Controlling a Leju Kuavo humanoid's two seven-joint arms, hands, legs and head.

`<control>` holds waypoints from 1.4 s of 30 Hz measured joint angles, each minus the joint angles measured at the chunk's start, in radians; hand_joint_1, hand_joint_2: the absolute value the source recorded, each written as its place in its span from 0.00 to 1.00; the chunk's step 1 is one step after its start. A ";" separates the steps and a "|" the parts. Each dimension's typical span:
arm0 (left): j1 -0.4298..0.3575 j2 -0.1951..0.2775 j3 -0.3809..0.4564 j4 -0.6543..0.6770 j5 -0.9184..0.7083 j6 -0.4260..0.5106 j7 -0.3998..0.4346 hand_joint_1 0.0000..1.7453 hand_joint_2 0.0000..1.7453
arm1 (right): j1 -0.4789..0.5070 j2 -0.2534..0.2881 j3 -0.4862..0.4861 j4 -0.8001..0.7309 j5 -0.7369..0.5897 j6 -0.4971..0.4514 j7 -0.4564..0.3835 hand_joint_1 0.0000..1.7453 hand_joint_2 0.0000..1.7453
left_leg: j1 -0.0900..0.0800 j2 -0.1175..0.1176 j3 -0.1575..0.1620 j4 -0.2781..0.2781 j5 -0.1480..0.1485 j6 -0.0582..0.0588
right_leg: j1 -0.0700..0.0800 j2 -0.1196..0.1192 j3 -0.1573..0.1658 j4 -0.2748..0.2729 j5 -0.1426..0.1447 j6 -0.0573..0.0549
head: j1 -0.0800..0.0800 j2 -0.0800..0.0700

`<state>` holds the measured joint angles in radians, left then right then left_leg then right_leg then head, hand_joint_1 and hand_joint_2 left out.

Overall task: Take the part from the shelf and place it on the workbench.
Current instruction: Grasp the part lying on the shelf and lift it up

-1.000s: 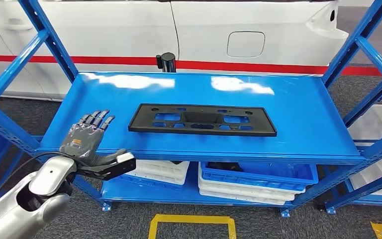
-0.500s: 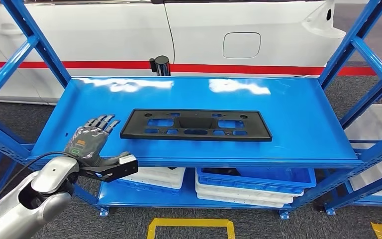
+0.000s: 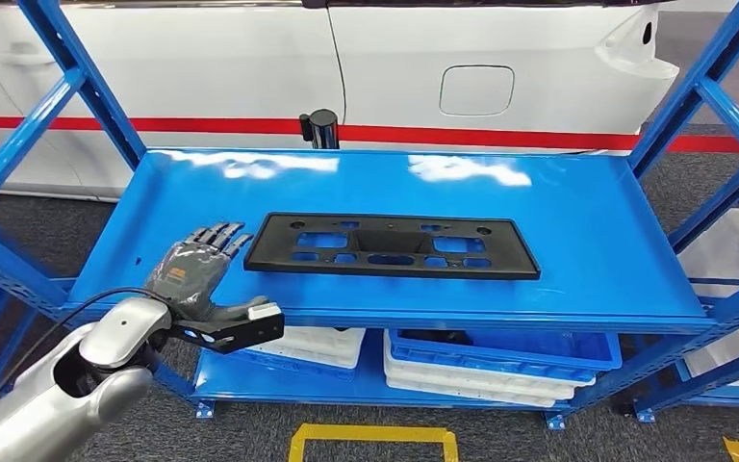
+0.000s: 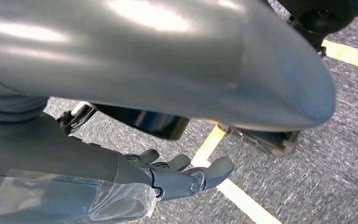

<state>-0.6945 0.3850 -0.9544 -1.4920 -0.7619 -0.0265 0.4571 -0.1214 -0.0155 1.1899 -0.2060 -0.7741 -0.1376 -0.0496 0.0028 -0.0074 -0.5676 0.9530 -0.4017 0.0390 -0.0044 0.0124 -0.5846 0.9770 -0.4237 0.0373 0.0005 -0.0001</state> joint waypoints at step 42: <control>-0.066 -0.098 -0.119 0.187 -0.193 -0.032 -0.008 0.00 1.00 | 0.000 0.006 0.003 0.000 0.022 0.000 0.010 0.00 0.00 | 0.009 0.002 -0.126 0.270 -0.110 -0.029 | 0.000 0.001 0.001 -0.008 0.002 -0.029 | -0.003 0.000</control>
<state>-0.7610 0.2868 -1.0733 -1.3046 -0.9550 -0.0582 0.4489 -0.1210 -0.0094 1.1925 -0.2060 -0.7520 -0.1377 -0.0395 0.0120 -0.0054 -0.6934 1.2227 -0.5115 0.0102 -0.0041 0.0139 -0.5836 0.9695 -0.4214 0.0087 -0.0022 0.0000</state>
